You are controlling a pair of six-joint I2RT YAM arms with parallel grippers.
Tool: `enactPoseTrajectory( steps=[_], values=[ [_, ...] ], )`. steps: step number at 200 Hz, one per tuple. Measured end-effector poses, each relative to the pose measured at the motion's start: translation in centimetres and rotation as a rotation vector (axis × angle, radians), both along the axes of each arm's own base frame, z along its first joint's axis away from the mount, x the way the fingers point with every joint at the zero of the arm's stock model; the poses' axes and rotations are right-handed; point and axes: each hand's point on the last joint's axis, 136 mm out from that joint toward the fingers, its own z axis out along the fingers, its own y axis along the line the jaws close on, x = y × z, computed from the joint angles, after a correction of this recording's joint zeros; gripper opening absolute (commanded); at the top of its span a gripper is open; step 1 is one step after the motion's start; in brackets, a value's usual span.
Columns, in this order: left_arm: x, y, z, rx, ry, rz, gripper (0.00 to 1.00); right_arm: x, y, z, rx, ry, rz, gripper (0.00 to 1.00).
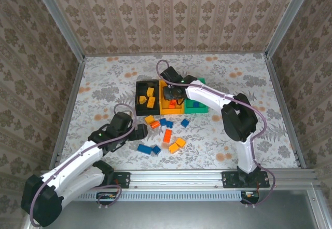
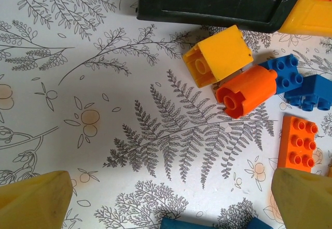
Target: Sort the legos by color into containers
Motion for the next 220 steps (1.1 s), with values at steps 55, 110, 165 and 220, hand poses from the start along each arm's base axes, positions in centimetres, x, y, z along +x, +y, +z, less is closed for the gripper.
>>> enactPoseTrajectory(
  steps=[55, 110, 165, 220],
  values=[
    [-0.7, -0.3, -0.5, 0.019, 0.035, -0.036, 0.97, 0.5, 0.1, 0.2, 0.003, -0.003, -0.007, 0.76],
    [-4.2, -2.6, -1.0, 0.087, 0.062, -0.214, 0.98, -2.2, -1.7, 1.0, 0.028, -0.01, -0.017, 0.79],
    [-6.6, -6.5, -0.5, 0.207, 0.005, -0.434, 0.89, -3.6, -3.0, 1.4, 0.053, -0.028, -0.032, 0.81],
    [-6.7, -9.7, -3.1, 0.438, 0.004, -0.59, 0.76, -4.3, -5.7, 1.0, 0.065, -0.02, -0.082, 0.81]
  ],
)
